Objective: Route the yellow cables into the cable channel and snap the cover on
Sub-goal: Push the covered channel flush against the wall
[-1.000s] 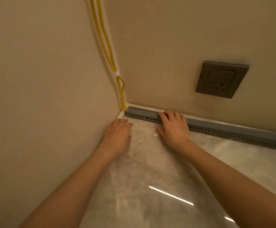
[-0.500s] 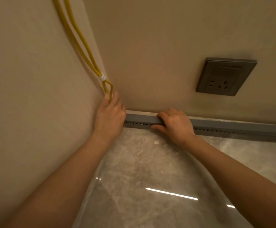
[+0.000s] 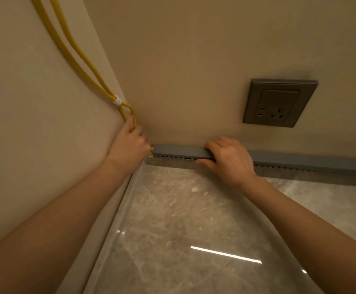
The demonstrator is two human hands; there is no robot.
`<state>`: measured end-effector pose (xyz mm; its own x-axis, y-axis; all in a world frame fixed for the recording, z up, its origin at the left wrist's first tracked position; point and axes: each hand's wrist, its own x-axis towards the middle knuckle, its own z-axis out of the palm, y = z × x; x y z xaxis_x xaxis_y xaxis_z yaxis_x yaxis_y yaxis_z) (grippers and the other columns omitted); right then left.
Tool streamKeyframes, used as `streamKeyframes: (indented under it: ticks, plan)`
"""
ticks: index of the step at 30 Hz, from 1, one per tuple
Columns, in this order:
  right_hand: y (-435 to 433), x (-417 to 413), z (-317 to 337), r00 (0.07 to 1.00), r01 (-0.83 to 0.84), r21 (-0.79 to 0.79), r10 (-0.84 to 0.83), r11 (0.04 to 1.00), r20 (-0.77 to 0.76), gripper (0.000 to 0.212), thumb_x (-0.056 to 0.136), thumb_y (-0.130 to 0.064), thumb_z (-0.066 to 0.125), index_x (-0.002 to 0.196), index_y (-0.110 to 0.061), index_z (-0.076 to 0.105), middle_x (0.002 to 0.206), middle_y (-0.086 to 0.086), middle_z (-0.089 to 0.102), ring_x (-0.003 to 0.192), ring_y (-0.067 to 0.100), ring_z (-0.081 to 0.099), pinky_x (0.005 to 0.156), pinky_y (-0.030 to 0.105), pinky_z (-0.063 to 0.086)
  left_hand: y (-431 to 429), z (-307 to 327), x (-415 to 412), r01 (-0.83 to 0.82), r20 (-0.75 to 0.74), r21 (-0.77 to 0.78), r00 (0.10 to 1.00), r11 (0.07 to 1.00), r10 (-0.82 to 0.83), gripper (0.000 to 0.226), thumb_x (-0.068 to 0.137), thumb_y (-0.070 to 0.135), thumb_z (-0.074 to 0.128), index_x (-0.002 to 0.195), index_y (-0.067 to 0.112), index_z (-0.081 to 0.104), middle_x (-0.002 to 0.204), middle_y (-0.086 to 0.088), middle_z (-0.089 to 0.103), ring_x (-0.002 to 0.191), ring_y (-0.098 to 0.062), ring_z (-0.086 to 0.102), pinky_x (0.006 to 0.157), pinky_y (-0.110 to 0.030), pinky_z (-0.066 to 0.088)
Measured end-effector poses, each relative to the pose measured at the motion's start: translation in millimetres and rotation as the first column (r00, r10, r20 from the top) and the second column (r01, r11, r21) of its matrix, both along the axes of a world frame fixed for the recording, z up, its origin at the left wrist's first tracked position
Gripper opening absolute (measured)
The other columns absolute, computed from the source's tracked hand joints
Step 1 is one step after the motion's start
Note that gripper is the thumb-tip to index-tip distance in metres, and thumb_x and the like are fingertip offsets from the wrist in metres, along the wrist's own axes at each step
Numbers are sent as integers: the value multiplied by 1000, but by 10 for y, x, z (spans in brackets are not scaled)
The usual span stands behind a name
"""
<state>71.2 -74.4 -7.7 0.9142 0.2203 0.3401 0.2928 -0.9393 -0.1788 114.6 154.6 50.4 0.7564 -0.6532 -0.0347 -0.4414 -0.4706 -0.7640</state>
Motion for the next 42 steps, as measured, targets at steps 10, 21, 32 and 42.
streamKeyframes:
  ticks: [10, 21, 32, 42]
  plan:
    - [-18, 11, -16, 1000, 18, 57, -18, 998, 0, 37, 81, -45, 63, 91, -10, 64, 89, 9, 65, 89, 28, 54, 74, 35, 36, -114, -230, 108, -59, -118, -32, 991, 998, 55, 27, 87, 10, 42, 90, 15, 68, 87, -5, 68, 105, -28, 43, 111, -47, 16]
    - [-18, 72, -18, 1000, -19, 76, 19, 997, 0, 36, 82, -45, 63, 92, -11, 64, 90, 9, 66, 89, 27, 54, 75, 35, 37, -126, -124, 73, -212, -116, -243, 975, 947, 189, 25, 80, 13, 47, 92, 16, 68, 87, -5, 70, 112, -28, 43, 114, -51, 4]
    - [31, 111, -42, 999, -5, 134, 0, 991, 44, 33, 76, -39, 71, 86, -8, 65, 82, 11, 66, 83, 29, 55, 71, 36, 38, -38, -234, 99, -16, -90, -453, 996, 892, -28, 8, 60, -14, 60, 61, -7, 65, 55, -20, 60, 74, -36, 62, 101, -59, 36]
    - [70, 203, -106, 992, -38, 66, 30, 997, 121, 34, 76, -36, 73, 86, -4, 66, 83, 13, 65, 84, 32, 58, 73, 39, 45, 33, -452, -27, -49, -24, -494, 999, 868, 42, 40, 75, -1, 34, 96, -11, 66, 96, -26, 67, 101, -42, 60, 105, -52, 32]
